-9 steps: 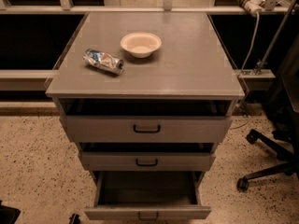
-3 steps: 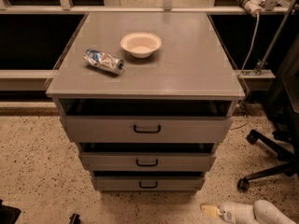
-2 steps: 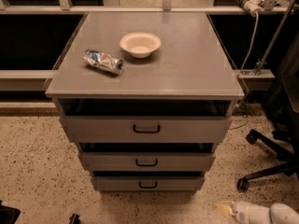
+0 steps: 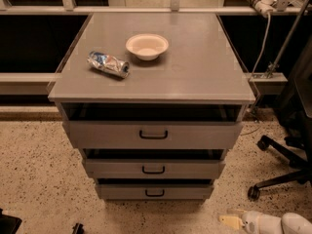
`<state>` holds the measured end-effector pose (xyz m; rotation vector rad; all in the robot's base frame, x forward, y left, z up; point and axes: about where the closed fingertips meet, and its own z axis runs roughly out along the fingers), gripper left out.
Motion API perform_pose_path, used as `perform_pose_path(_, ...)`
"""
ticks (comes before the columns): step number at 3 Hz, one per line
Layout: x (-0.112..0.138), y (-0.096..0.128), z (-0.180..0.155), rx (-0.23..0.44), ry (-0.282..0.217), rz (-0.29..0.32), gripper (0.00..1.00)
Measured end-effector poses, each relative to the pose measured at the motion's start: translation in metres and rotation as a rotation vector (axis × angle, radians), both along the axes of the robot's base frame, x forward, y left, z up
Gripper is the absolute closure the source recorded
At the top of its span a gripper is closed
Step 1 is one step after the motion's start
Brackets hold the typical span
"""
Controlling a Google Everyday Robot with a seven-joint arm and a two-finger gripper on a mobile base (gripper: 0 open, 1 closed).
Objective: Close bottom drawer
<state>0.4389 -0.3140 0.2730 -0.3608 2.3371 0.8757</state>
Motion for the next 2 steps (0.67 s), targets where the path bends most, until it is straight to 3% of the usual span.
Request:
perform_pose_path(1, 0.0000, 0.0000, 0.0000, 0.000, 0.000, 0.000, 0.00)
perform_pose_path(2, 0.0000, 0.0001, 0.0000, 0.000, 0.000, 0.000, 0.00)
